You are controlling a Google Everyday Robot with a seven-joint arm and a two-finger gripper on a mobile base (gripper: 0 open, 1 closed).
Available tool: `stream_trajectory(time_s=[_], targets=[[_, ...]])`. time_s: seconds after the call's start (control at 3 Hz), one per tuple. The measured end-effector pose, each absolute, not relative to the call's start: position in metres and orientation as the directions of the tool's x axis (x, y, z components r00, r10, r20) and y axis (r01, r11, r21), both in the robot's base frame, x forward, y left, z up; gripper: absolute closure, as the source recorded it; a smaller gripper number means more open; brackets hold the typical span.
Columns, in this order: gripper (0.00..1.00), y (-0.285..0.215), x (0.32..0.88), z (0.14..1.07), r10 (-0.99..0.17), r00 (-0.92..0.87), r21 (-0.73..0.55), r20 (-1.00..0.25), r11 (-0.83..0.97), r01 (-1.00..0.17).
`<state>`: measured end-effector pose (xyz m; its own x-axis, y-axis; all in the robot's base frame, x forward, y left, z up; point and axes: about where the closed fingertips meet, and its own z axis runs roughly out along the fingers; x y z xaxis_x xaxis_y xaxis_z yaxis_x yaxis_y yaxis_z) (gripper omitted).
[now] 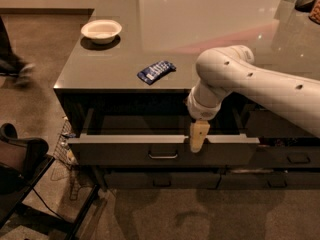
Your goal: Open top drawer
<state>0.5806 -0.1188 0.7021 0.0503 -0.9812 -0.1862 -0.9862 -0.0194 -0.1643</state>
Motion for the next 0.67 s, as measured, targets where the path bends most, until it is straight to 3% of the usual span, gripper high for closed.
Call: stream_trajectory(time_s=[0.33,0.67], targets=[[0.25,-0.1223,0.6063,0.699,-0.98,0.057,-0.18,-0.188,-0.023,-0.983],[0.49,-0.1219,0.5985,0.6989,-0.98,0.057,-0.18,-0.188,-0.023,-0.983]])
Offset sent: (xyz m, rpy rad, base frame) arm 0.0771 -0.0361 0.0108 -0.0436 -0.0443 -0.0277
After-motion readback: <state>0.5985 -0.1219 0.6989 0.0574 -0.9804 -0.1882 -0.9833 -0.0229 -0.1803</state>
